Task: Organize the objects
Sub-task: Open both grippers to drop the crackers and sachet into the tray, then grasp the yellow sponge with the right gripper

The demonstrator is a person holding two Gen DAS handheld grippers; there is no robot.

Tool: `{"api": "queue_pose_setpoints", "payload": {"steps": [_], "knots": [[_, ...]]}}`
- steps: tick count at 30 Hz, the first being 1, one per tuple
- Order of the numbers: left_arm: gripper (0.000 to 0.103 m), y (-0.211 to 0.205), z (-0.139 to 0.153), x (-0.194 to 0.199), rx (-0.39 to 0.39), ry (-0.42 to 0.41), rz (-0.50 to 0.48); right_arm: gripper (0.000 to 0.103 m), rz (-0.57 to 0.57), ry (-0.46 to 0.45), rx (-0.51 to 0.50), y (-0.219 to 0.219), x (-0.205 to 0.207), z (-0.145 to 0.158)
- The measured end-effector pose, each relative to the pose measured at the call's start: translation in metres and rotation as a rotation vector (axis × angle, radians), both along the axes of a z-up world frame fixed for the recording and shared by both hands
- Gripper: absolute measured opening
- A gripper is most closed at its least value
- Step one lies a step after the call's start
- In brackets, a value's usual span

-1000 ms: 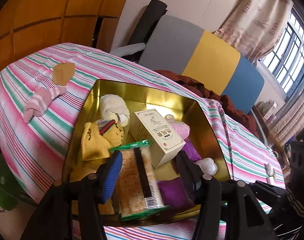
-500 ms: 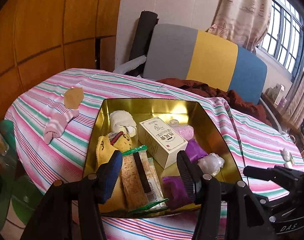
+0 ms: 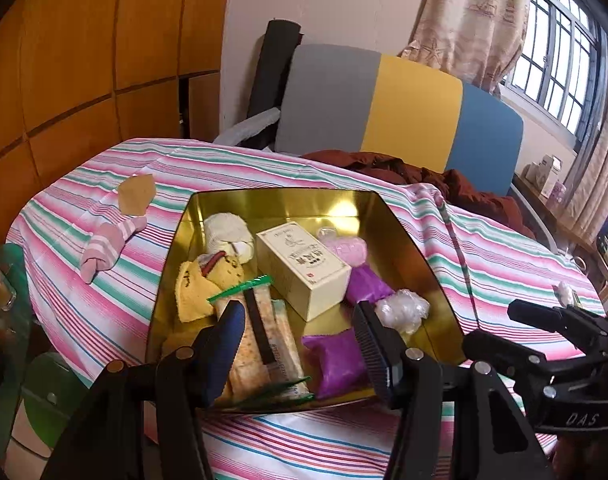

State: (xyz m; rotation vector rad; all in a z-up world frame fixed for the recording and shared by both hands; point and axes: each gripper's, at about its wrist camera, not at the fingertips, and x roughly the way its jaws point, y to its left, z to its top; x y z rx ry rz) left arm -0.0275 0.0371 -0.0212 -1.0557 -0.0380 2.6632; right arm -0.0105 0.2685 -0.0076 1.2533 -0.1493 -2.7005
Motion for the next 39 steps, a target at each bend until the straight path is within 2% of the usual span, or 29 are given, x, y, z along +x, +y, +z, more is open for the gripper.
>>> {"api": "queue_pose_setpoints", "payload": {"steps": [12, 19, 28, 36, 39], "knots": [[0.057, 0.029, 0.0, 0.007, -0.034, 0.004, -0.093, 0.088, -0.105, -0.014, -0.004, 0.035, 0.013, -0.004], [0.057, 0.055, 0.001, 0.011, -0.039, 0.008, -0.194, 0.09, -0.182, -0.043, -0.006, 0.067, 0.026, -0.011], [0.057, 0.091, 0.001, 0.013, -0.014, -0.024, -0.311, 0.09, -0.329, -0.082, -0.021, 0.129, 0.053, -0.017], [0.057, 0.129, -0.004, 0.019, -0.046, -0.042, -0.419, 0.093, -0.435, -0.134, -0.022, 0.185, 0.089, -0.015], [0.057, 0.142, -0.006, 0.021, -0.062, -0.049, -0.447, 0.093, -0.508, -0.149, -0.037, 0.216, 0.106, -0.01]]}}
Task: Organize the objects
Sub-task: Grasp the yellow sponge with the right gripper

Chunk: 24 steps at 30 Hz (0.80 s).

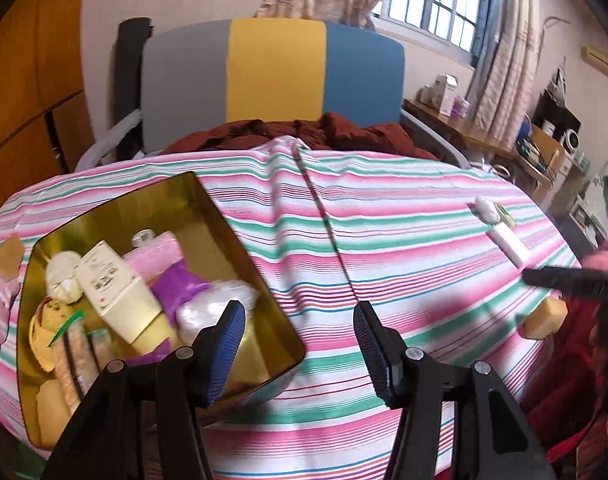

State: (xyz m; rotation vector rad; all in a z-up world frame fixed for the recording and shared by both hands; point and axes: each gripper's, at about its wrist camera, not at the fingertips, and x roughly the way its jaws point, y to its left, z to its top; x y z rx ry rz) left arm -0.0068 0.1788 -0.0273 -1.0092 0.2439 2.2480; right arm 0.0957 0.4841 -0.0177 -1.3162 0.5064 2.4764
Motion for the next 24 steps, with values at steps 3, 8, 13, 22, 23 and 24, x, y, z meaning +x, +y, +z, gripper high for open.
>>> {"api": "queue_pose_setpoints", "payload": {"steps": [3, 8, 13, 22, 23, 24], "knots": [[0.057, 0.017, -0.002, 0.002, -0.016, -0.003, -0.043, 0.093, -0.082, 0.003, -0.012, 0.032, 0.022, 0.009], [0.057, 0.048, -0.006, 0.007, -0.035, -0.009, -0.114, 0.101, -0.23, 0.004, -0.026, 0.083, 0.063, 0.025], [0.057, 0.074, -0.013, 0.013, -0.053, -0.024, -0.178, 0.103, -0.238, -0.113, -0.055, 0.101, 0.074, 0.012], [0.057, 0.117, -0.023, 0.013, -0.08, -0.047, -0.265, 0.102, -0.195, -0.325, -0.05, 0.099, 0.063, -0.031], [0.057, 0.121, -0.024, 0.013, -0.082, -0.05, -0.271, 0.101, -0.185, -0.329, -0.057, 0.099, 0.062, -0.031], [0.057, 0.127, -0.025, 0.012, -0.083, -0.055, -0.282, 0.096, -0.18, -0.337, -0.057, 0.1, 0.061, -0.032]]}}
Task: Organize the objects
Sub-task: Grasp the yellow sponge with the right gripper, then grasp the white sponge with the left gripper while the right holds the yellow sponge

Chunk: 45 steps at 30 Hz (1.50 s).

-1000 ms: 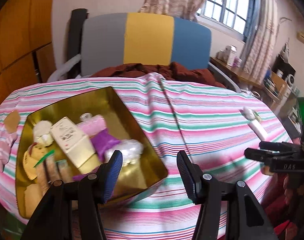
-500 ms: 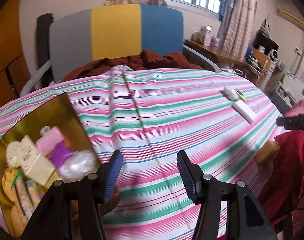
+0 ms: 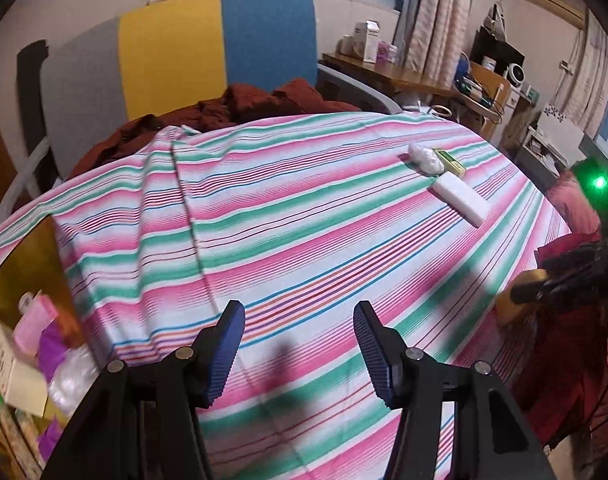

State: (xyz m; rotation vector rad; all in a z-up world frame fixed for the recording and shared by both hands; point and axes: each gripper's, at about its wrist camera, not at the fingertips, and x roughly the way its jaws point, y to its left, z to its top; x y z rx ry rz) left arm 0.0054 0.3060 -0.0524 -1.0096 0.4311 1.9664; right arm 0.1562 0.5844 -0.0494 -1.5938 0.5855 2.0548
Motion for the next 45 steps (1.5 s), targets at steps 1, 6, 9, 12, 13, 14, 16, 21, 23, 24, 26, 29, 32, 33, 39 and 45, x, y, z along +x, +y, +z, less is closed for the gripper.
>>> {"api": "queue_pose_setpoints", "payload": {"steps": [1, 6, 9, 12, 13, 14, 16, 21, 23, 24, 26, 29, 32, 33, 39, 45], "knots": [[0.057, 0.004, -0.001, -0.001, -0.002, -0.002, -0.008, 0.084, 0.009, -0.021, 0.001, 0.0, -0.001, -0.003], [0.057, 0.031, -0.008, -0.006, -0.018, -0.036, -0.042, 0.063, 0.052, -0.061, -0.006, 0.0, 0.0, -0.01], [0.057, 0.053, -0.011, -0.006, -0.024, -0.065, -0.081, 0.061, 0.02, 0.019, -0.008, 0.005, 0.009, -0.002], [0.057, 0.079, -0.016, -0.004, -0.033, -0.109, -0.117, 0.061, -0.048, 0.169, 0.075, 0.012, 0.027, 0.023], [0.057, 0.089, -0.017, -0.003, -0.032, -0.122, -0.129, 0.061, -0.074, 0.193, 0.099, 0.015, 0.031, 0.029], [0.057, 0.1, -0.018, -0.001, -0.035, -0.13, -0.137, 0.061, -0.117, 0.235, 0.128, 0.021, 0.039, 0.038], [0.057, 0.121, -0.019, 0.003, -0.035, -0.148, -0.157, 0.061, -0.169, 0.286, 0.173, 0.03, 0.05, 0.05], [0.057, 0.18, -0.021, 0.018, -0.03, -0.224, -0.213, 0.064, -0.267, 0.364, 0.226, 0.056, 0.066, 0.074], [0.058, 0.205, -0.023, 0.025, -0.033, -0.26, -0.224, 0.064, -0.297, 0.387, 0.245, 0.067, 0.074, 0.079], [0.059, 0.217, -0.025, 0.027, -0.032, -0.283, -0.224, 0.065, -0.31, 0.397, 0.25, 0.069, 0.079, 0.081], [0.068, 0.236, -0.028, 0.031, -0.03, -0.331, -0.217, 0.065, -0.344, 0.424, 0.254, 0.071, 0.085, 0.083], [0.083, 0.263, -0.033, 0.033, -0.025, -0.412, -0.182, 0.065, -0.382, 0.458, 0.254, 0.079, 0.097, 0.083], [0.083, 0.287, -0.042, 0.03, -0.053, -0.468, -0.105, 0.066, -0.42, 0.483, 0.245, 0.085, 0.109, 0.082], [0.083, 0.295, -0.044, 0.029, -0.071, -0.469, -0.084, 0.066, -0.427, 0.49, 0.239, 0.087, 0.112, 0.081], [0.085, 0.329, -0.06, 0.035, -0.157, -0.431, 0.003, 0.067, -0.441, 0.532, 0.227, 0.09, 0.125, 0.084], [0.071, 0.316, -0.062, 0.045, -0.166, -0.313, -0.091, 0.067, -0.445, 0.553, 0.202, 0.091, 0.13, 0.08]]}}
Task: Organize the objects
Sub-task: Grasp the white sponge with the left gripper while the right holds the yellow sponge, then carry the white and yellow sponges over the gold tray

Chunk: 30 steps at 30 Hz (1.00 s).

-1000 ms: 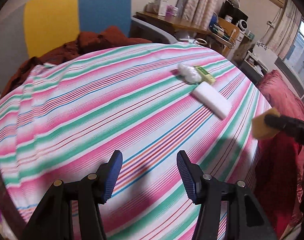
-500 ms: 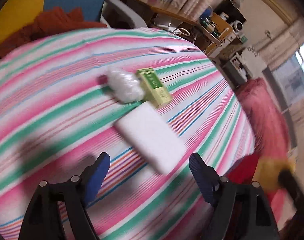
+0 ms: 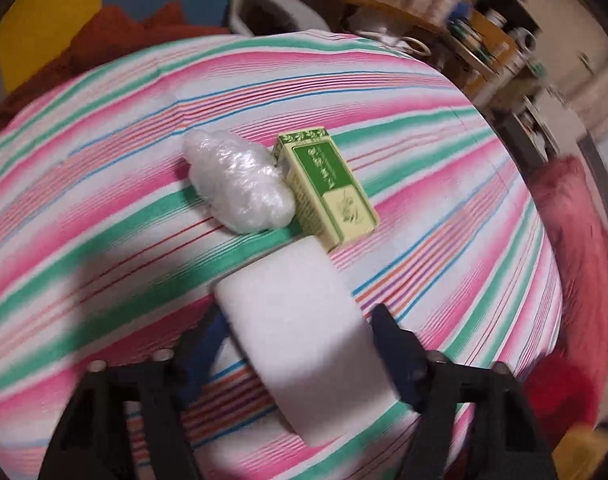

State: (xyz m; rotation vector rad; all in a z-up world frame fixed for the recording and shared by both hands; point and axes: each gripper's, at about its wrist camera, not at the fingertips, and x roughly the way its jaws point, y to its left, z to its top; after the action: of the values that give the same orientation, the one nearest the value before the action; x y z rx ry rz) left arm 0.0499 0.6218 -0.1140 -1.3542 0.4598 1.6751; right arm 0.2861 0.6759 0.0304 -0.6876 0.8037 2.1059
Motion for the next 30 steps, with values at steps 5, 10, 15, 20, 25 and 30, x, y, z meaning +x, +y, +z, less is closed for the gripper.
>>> {"api": "queue_pose_setpoints", "payload": {"steps": [5, 10, 15, 20, 25, 30], "knots": [[0.06, -0.049, 0.003, -0.003, 0.026, 0.058, -0.166, 0.067, 0.025, 0.018, -0.004, -0.004, -0.004, 0.0], [0.06, -0.126, 0.006, -0.004, 0.039, 0.151, -0.251, 0.067, 0.092, 0.014, -0.01, -0.017, -0.024, 0.001], [0.06, -0.209, 0.01, -0.013, 0.043, 0.235, -0.191, 0.068, 0.201, -0.019, -0.023, -0.043, -0.06, -0.002], [0.061, -0.261, 0.006, -0.015, 0.09, 0.282, -0.058, 0.068, 0.327, -0.052, -0.063, -0.077, -0.103, -0.018], [0.061, -0.285, 0.003, -0.005, 0.142, 0.298, 0.031, 0.068, 0.417, -0.099, -0.121, -0.113, -0.141, -0.045], [0.061, -0.283, 0.0, -0.004, 0.194, 0.319, 0.046, 0.068, 0.464, -0.173, -0.059, -0.129, -0.163, -0.057]]}}
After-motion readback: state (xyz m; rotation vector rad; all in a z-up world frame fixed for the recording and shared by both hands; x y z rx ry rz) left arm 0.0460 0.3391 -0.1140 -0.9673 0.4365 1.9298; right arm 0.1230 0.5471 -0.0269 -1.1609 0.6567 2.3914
